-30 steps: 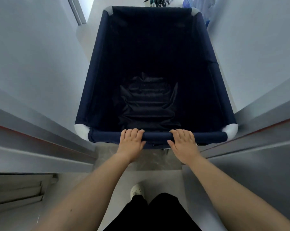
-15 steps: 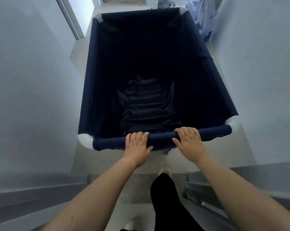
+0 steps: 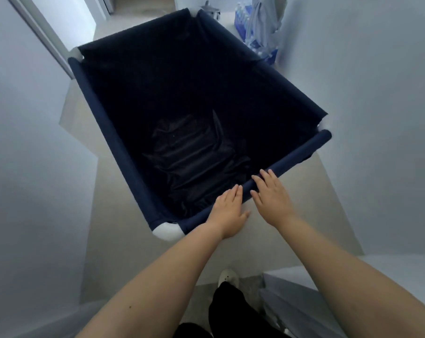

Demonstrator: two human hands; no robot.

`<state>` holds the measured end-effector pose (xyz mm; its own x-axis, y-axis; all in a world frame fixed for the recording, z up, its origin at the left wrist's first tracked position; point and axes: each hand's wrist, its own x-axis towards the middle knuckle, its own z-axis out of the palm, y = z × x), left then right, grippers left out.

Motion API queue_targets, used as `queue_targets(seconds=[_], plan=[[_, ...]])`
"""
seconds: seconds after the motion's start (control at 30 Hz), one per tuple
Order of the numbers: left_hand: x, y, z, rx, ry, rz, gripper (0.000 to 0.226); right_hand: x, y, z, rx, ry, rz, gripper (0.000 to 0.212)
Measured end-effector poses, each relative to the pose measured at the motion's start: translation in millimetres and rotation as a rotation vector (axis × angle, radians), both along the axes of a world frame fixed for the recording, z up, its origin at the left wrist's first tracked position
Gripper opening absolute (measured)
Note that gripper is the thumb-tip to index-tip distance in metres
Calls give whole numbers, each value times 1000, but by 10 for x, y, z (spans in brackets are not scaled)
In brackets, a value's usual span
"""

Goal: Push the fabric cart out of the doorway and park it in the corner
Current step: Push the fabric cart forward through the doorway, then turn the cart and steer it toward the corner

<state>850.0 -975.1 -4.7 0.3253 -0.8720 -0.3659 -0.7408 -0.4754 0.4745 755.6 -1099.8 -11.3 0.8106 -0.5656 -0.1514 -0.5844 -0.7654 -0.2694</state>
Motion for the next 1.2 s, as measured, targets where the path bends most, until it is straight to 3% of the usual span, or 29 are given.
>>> queue_targets(seconds=[0.2, 0.37, 0.73, 0.87, 1.2], plan=[[321, 112, -133, 48, -151, -214, 66, 138, 94, -52, 22, -33, 15, 47], [662, 129, -177, -89, -318, -374, 57, 299, 313, -118, -35, -11, 46, 37], [1972, -570, -290, -170, -429, -476, 61, 736, -33, -147, -133, 32, -533, 43], [2393, -657, -374, -184, -456, -502, 56, 742, -181, -128, -107, 101, -549, 49], [2438, -555, -456, -218, -426, -553, 52, 757, 42, -98, -115, 128, -596, 51]])
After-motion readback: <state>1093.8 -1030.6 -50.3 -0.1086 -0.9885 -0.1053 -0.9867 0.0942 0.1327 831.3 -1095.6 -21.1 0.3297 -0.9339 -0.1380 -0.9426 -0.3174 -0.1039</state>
